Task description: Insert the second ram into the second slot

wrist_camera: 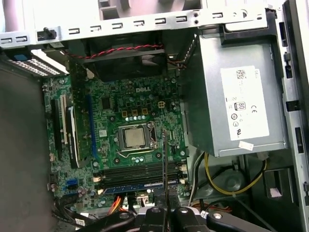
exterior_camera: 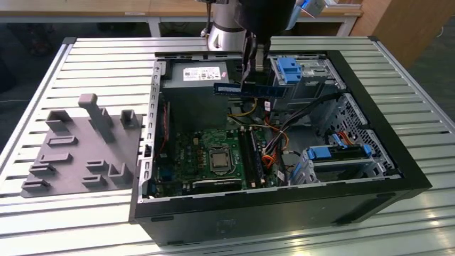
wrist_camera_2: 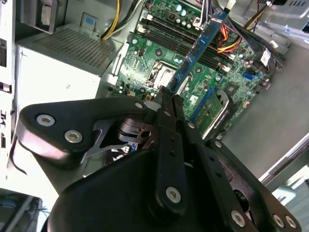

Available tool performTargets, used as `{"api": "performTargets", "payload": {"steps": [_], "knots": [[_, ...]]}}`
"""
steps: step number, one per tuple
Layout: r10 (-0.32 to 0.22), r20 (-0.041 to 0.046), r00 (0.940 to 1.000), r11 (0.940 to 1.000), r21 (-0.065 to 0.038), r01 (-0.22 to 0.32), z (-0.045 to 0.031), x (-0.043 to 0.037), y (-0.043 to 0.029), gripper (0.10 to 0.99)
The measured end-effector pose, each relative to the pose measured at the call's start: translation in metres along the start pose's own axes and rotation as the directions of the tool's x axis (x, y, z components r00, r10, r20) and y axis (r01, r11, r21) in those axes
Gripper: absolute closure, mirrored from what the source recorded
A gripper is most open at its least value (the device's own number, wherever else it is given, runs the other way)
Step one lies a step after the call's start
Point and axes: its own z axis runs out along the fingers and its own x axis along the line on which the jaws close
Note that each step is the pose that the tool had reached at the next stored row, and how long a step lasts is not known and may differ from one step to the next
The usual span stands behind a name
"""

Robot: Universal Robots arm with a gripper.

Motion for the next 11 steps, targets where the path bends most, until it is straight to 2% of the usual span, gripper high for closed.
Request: {"api": "performTargets", "payload": {"steps": [11], "knots": [[0.067,0.0025,0.9978,0.9978,0.001,-0.067,0.0,0.0001,0.0,0.953]]}}
